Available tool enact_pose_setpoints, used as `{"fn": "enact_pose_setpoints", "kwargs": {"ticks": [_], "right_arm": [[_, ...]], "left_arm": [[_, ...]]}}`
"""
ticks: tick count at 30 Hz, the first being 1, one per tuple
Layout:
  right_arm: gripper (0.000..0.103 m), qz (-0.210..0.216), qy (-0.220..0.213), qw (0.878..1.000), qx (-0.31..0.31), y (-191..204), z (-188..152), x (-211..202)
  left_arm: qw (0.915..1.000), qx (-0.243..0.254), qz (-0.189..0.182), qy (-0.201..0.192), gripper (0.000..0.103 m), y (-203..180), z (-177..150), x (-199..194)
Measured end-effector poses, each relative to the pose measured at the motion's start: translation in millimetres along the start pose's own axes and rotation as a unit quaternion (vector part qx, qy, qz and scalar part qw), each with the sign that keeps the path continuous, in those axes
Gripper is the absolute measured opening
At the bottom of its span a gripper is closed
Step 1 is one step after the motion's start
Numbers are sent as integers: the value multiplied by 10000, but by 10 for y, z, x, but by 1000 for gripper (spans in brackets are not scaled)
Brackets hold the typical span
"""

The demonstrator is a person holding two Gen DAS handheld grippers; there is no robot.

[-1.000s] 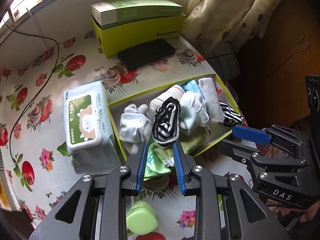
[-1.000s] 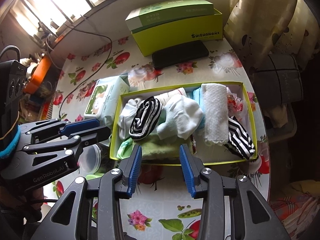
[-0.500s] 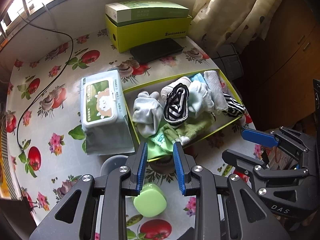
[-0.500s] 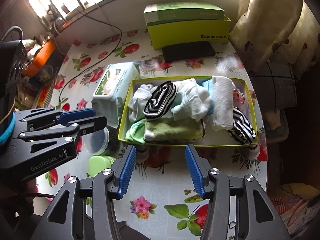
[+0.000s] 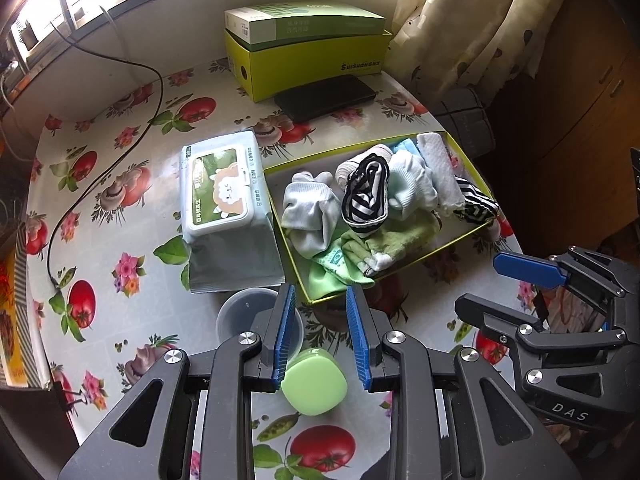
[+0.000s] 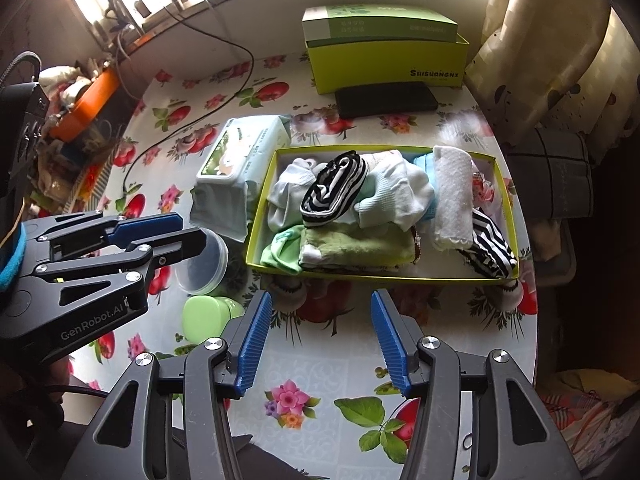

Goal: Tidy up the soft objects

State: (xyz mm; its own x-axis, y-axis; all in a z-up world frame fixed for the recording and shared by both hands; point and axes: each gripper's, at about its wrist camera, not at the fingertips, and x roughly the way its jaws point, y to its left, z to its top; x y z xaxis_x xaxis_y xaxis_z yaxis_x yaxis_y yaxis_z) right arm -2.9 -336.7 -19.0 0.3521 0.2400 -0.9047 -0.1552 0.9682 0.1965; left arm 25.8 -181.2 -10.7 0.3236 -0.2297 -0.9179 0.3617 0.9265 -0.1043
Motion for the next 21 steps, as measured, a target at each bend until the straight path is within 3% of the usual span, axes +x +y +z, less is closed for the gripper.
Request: {"fn": "enact_pose_setpoints", "kwargs": {"ticks": [21], "right_arm": [[52, 16, 100, 9999, -44, 32, -34, 53]], "left_arm": [[9998, -109, -36, 164, 28, 36, -30, 84]]}}
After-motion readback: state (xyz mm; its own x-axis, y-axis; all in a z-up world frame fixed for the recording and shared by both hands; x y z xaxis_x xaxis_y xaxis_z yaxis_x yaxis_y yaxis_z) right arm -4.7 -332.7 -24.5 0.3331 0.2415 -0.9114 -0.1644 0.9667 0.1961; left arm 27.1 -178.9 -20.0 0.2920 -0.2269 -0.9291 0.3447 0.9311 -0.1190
